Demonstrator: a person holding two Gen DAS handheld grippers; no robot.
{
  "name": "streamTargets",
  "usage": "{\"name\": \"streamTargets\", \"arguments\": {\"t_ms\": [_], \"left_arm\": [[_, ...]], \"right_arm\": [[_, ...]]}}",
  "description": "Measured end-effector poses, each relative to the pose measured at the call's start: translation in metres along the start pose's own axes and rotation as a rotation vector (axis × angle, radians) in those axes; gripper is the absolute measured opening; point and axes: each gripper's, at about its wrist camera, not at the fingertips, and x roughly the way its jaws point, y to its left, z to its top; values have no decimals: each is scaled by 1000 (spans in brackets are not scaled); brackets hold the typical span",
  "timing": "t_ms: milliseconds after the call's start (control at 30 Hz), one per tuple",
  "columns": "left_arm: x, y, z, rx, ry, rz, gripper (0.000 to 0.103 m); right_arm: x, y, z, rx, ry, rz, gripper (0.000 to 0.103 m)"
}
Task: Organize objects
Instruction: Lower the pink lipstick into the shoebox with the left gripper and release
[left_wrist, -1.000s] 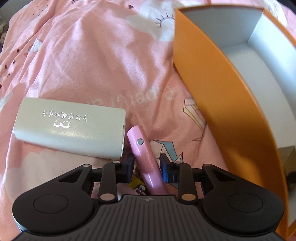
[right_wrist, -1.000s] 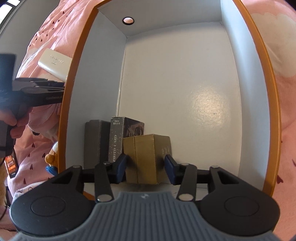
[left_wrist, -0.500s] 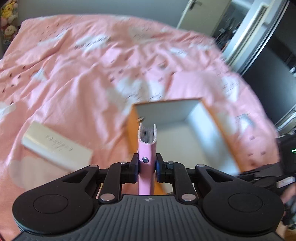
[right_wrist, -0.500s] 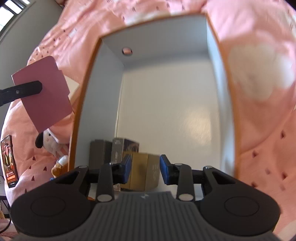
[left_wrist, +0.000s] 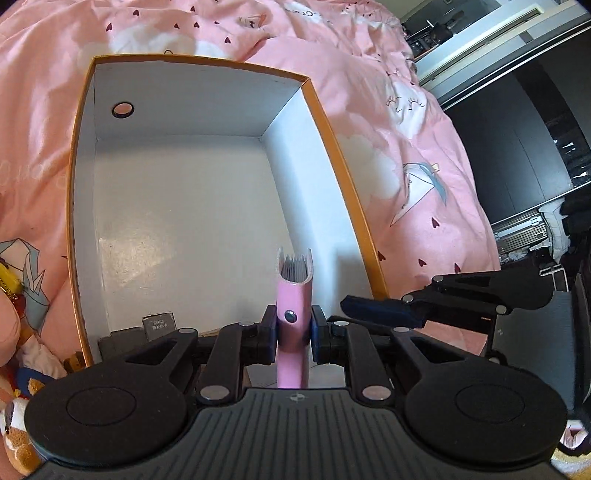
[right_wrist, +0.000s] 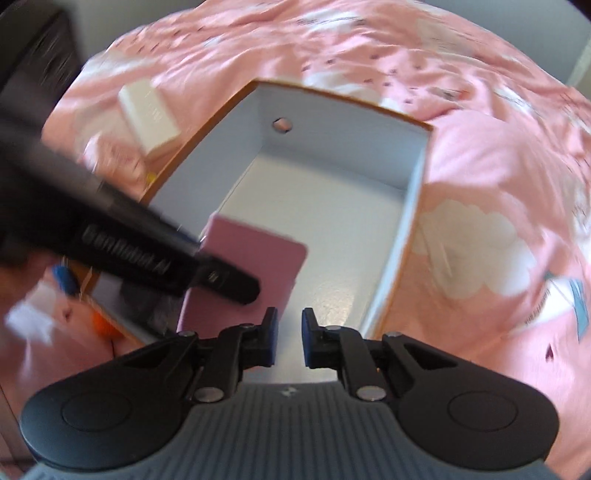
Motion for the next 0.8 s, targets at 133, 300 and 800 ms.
{"name": "streamTargets", "arguments": {"t_ms": [133, 300, 800], "left_arm": [[18, 10, 9, -48, 93, 21, 19], [40, 15, 15, -47, 190, 65, 19], [12, 27, 10, -29, 141, 18, 50]], "right_arm": [[18, 5, 3, -183, 40, 37, 11], [46, 4, 4, -258, 101, 118, 10], [75, 15, 3, -349, 159, 99, 10]]}}
